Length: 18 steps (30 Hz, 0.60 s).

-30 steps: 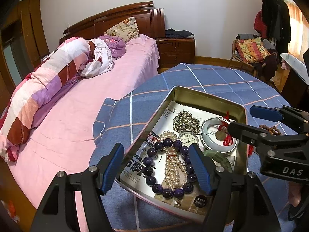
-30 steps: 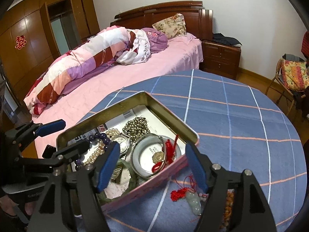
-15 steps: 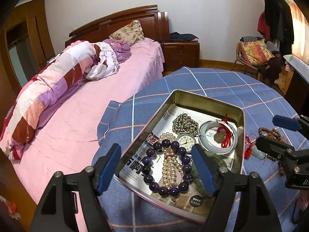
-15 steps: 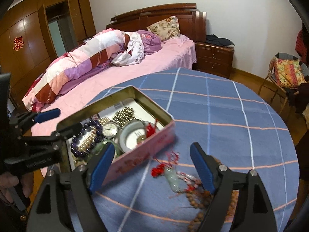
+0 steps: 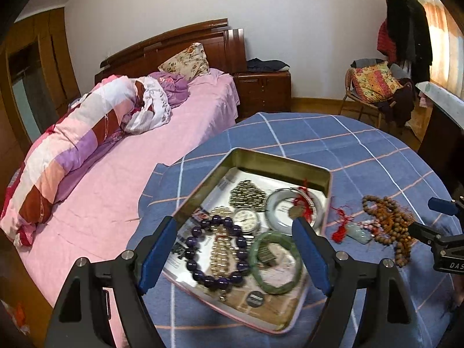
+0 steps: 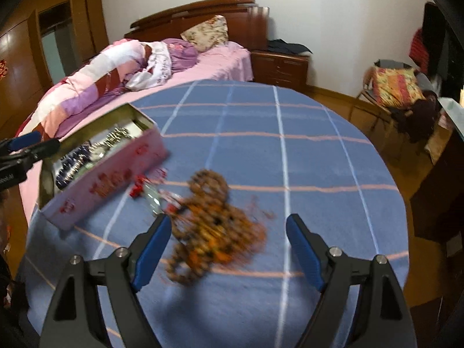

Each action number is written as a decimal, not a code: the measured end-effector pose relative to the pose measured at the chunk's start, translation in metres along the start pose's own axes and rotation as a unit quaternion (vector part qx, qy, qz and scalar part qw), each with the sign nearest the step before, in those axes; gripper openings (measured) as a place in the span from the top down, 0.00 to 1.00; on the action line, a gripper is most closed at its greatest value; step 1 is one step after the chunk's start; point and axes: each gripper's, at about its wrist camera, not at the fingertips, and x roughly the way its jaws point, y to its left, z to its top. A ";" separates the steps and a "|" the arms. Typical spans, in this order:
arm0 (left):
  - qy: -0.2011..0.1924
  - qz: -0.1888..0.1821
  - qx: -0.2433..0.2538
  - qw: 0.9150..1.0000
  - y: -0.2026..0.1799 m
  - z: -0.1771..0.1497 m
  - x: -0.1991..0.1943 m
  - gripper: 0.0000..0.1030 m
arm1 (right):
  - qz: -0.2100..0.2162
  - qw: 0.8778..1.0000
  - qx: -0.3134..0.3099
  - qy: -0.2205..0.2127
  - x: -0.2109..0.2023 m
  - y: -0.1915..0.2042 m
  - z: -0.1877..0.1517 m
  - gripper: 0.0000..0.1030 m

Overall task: Organize jewelry
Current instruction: 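Grasp the wooden prayer-bead strand with the right gripper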

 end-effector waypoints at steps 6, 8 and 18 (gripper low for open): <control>0.004 -0.008 -0.004 1.000 -0.019 -0.006 0.000 0.21 | 0.005 1.000 0.007 0.008 0.003 -0.004 -0.004 0.19; 0.011 -0.011 -0.008 1.000 -0.023 -0.009 0.004 0.21 | 0.006 1.000 -0.001 0.007 0.005 0.001 -0.001 0.19; 0.006 -0.049 0.005 0.999 -0.040 -0.013 -0.004 0.21 | -0.008 0.999 0.001 0.036 0.018 -0.005 -0.003 0.73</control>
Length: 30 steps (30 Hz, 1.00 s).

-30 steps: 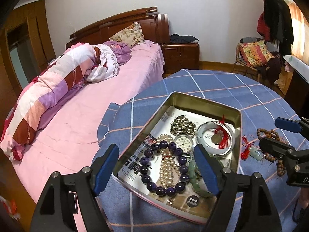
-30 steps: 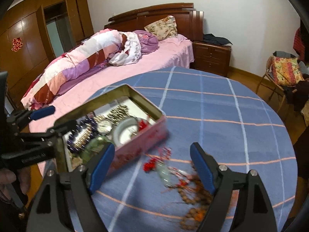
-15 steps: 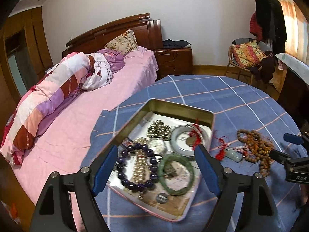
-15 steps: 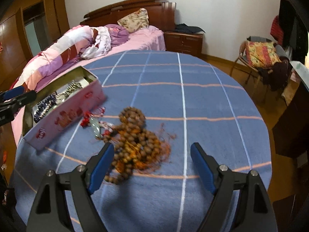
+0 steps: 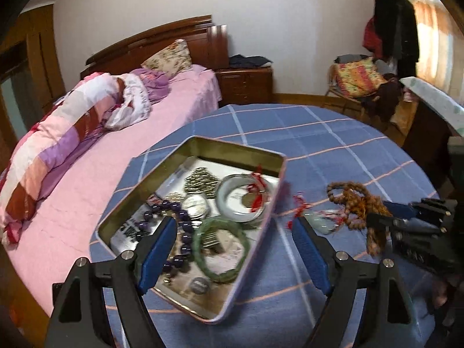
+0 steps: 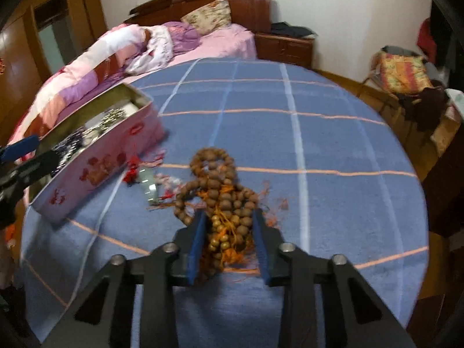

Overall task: Organize jewelry
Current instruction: 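Grasp the wooden prayer-bead strand with the right gripper, then grasp the green jade pendant with the left gripper while the right gripper holds the wooden beads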

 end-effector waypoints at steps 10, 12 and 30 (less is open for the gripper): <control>0.003 -0.039 0.050 0.998 -0.055 -0.001 0.005 0.21 | -0.034 0.999 0.033 -0.011 -0.015 -0.028 -0.012 0.75; 0.010 -0.044 0.052 0.998 -0.063 0.000 0.012 0.21 | -0.032 0.999 0.026 -0.013 -0.016 -0.026 -0.014 0.74; 0.093 -0.070 0.046 0.992 -0.085 0.002 0.074 0.57 | -0.015 1.000 0.023 -0.012 -0.011 -0.022 -0.009 0.71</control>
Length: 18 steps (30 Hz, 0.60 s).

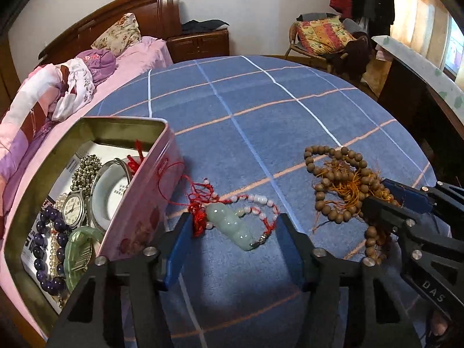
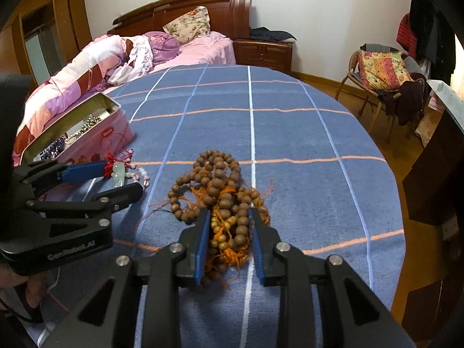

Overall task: Organize jewelry
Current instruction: 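Grasp the green jade pendant with the left gripper while the right gripper holds the wooden beads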

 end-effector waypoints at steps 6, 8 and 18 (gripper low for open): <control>-0.011 -0.018 0.001 1.000 0.002 -0.002 -0.005 0.84 | -0.001 1.000 -0.008 -0.002 -0.001 0.002 -0.001 0.71; -0.011 -0.026 0.000 1.000 0.003 -0.003 -0.006 0.84 | 0.004 1.000 -0.005 -0.001 -0.001 0.000 0.000 0.71; -0.040 -0.027 0.011 0.999 -0.001 -0.016 -0.026 0.99 | 0.027 1.000 0.010 -0.003 -0.002 -0.004 0.000 0.75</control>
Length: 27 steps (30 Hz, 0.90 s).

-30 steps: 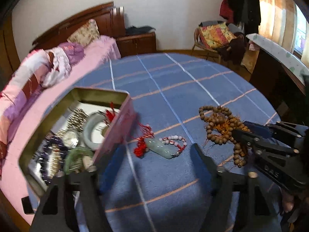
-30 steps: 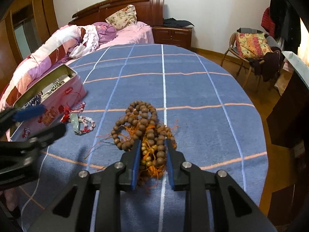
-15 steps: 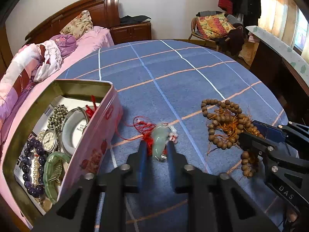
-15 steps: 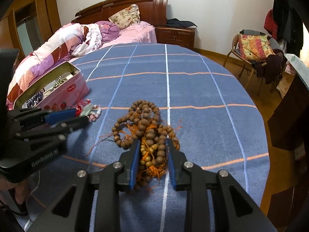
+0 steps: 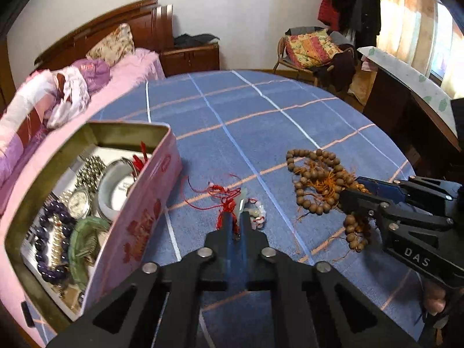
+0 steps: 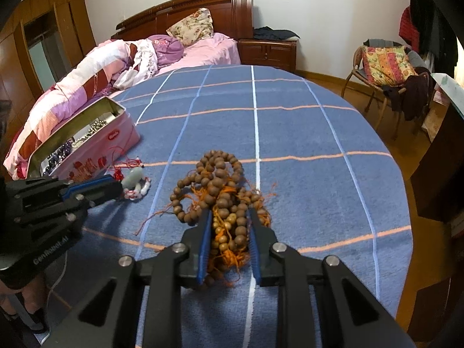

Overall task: Organize jewelry
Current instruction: 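Grasp the green jade pendant with the left gripper while the right gripper holds the wooden beads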

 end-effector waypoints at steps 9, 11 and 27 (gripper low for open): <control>-0.001 -0.013 -0.009 1.000 0.008 -0.005 -0.005 1.00 | 0.005 1.000 -0.004 -0.011 -0.003 0.004 -0.002 0.76; -0.006 -0.011 -0.018 1.000 0.012 -0.006 -0.008 1.00 | 0.008 1.000 -0.004 -0.013 -0.004 0.004 -0.002 0.76; -0.020 -0.013 -0.029 0.999 0.017 0.002 -0.016 1.00 | 0.019 1.000 0.001 -0.008 -0.003 0.003 -0.002 0.76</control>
